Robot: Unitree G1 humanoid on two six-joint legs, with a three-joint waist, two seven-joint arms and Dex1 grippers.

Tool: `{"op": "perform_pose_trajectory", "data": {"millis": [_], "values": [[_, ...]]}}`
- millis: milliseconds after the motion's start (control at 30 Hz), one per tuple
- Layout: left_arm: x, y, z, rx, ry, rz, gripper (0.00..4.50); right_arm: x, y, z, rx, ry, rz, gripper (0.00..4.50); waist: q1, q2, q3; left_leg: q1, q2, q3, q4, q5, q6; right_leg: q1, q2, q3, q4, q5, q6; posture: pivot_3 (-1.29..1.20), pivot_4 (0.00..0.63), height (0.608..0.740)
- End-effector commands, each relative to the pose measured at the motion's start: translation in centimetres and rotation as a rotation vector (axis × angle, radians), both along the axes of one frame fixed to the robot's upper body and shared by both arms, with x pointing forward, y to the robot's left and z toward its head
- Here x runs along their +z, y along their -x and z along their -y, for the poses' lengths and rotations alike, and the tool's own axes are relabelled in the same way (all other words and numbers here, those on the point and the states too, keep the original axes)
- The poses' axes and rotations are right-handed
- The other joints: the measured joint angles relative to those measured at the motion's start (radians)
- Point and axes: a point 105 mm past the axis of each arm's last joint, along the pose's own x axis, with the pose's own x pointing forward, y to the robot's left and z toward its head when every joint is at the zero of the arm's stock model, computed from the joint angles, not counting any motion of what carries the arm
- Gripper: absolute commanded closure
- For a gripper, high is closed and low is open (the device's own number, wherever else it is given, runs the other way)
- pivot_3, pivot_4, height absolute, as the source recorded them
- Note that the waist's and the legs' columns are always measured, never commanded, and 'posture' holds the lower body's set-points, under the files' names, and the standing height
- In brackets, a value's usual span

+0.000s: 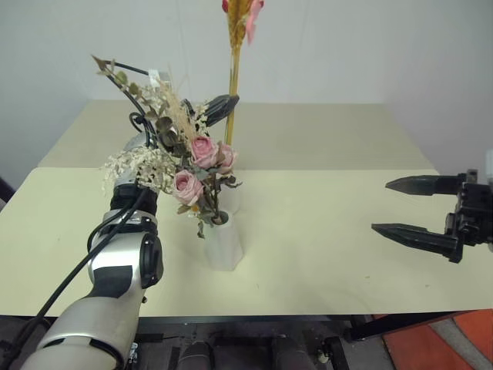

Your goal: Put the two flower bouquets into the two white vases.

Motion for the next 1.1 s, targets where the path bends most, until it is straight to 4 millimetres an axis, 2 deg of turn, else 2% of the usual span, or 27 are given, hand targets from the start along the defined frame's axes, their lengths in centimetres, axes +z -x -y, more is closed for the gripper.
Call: {"op": "perform_pose_trajectory", "data": {"millis": [33,733,1100], "values": [[1.3,0.4,0.0,0.004,-0.003,0.064,4.48,1.0,0.6,-0.1,0.002,0.010,0.040,0.00,0.000,0.000,0.000,0.000,0.000,0.000,0.000,0.000,0.000,0.000,0.000,0.000,0.000,0.000,0.000,0.00,0.150,0.740],[-0.7,0.0,0.3,0.035,-0.050,0.054,4.48,1.1,1.1,-0.1,-0.012,0.005,0.013,0.00,0.000,0.000,0.000,0.000,0.000,0.000,0.000,0.000,0.000,0.000,0.000,0.000,0.000,0.000,0.000,0.00,0.150,0.740],[-1.1,0.0,0.2,0.041,-0.056,0.048,4.48,1.2,1.1,-0.1,-0.016,0.009,0.010,0.00,0.000,0.000,0.000,0.000,0.000,0.000,0.000,0.000,0.000,0.000,0.000,0.000,0.000,0.000,0.000,0.00,0.150,0.740]]}}
